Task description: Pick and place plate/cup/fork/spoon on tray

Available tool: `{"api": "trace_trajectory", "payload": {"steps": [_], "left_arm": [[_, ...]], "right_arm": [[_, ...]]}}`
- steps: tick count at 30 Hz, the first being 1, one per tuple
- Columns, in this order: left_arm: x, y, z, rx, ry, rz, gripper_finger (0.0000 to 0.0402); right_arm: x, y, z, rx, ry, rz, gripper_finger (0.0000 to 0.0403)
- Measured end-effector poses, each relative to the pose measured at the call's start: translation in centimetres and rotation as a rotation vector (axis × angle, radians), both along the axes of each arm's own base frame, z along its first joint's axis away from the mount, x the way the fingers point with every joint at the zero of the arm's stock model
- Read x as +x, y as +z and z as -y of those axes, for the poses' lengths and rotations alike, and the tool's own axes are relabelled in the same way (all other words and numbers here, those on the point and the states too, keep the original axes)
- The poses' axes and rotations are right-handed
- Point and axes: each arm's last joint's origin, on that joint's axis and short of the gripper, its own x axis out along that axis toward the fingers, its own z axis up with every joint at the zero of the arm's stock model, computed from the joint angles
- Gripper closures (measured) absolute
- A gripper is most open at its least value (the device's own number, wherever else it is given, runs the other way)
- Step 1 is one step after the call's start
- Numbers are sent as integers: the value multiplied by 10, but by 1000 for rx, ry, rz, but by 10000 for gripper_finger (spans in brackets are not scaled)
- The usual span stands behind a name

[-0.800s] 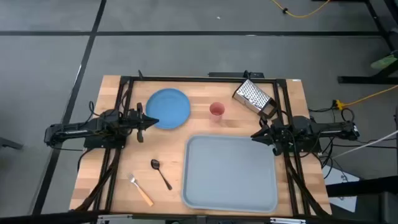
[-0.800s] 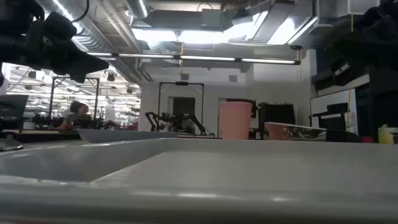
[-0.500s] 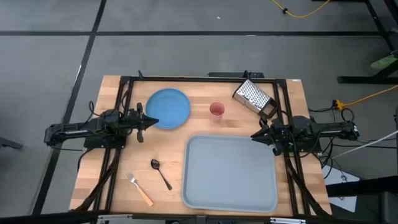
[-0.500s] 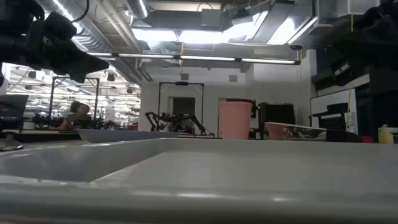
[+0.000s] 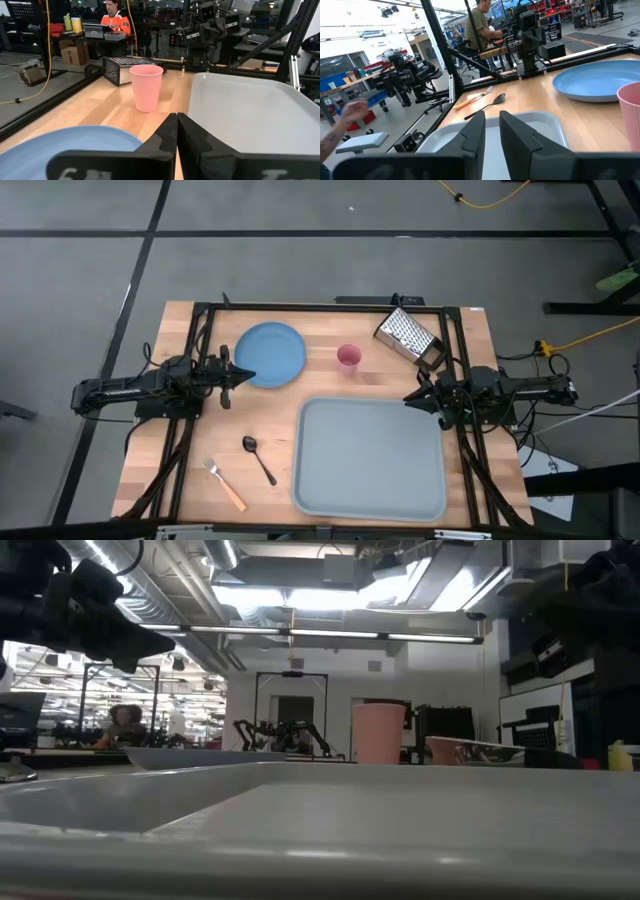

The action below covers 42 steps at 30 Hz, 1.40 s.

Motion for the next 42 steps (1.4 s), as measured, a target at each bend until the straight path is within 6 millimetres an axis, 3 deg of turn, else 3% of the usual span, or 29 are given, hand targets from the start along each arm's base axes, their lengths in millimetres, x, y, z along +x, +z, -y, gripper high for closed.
{"api": "trace_trajectory", "payload": {"steps": [11, 18, 22, 27, 35, 42], "left_arm": [[0, 0, 0, 1, 0, 0, 401], [0, 0, 0, 107, 6, -18, 401], [0, 8, 0, -166, 5, 114, 401], [-2, 22, -1, -472, -14, 327, 401], [-6, 32, -3, -504, 35, 460, 401], [-3, 38, 10, -508, -240, 438, 401]], "right_arm": [[0, 0, 0, 1, 0, 0, 341], [0, 0, 0, 7, 0, 3, 341], [0, 6, 1, 145, -23, 35, 341], [-2, 18, 5, 189, -131, 158, 341], [-5, 29, 8, 236, -221, 287, 341], [-5, 29, 8, 257, -221, 287, 341]]}}
